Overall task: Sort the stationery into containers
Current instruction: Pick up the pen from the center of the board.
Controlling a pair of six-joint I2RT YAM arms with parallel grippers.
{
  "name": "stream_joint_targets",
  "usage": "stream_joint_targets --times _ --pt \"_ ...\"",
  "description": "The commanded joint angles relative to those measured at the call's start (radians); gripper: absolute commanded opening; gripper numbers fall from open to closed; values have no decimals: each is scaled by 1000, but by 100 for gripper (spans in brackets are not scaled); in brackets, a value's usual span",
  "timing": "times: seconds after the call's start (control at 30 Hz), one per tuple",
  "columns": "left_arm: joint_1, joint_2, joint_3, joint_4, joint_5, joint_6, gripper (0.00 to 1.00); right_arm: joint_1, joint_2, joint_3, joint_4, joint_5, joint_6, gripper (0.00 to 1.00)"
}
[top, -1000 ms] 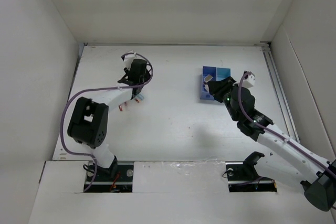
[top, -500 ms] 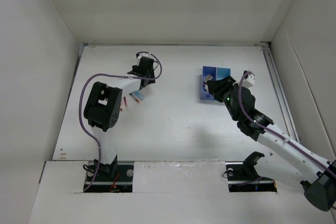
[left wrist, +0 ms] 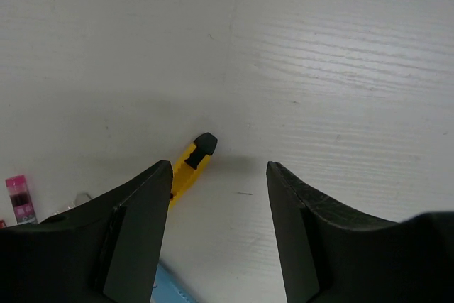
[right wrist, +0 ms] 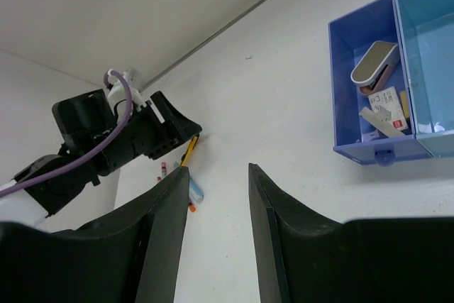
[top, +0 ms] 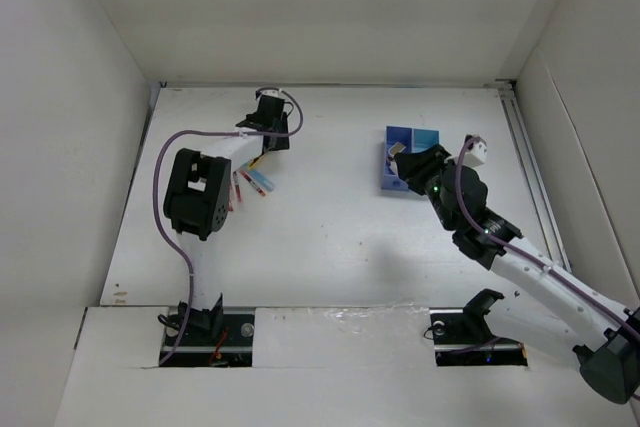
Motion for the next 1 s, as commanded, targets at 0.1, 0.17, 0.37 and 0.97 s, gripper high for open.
stream_joint_targets --times 0.1,0.17,0.37,0.97 --pt "28 22 60 -103 25 22 52 10 -24 38 52 14 -11 45" --pt "28 31 60 -115 13 13 52 10 -24 38 52 14 -11 45" --pt "28 60 93 -133 2 13 47 10 -24 38 52 14 -11 45" --pt "28 100 154 -183 22 4 0 10 -15 38 52 14 -11 45"
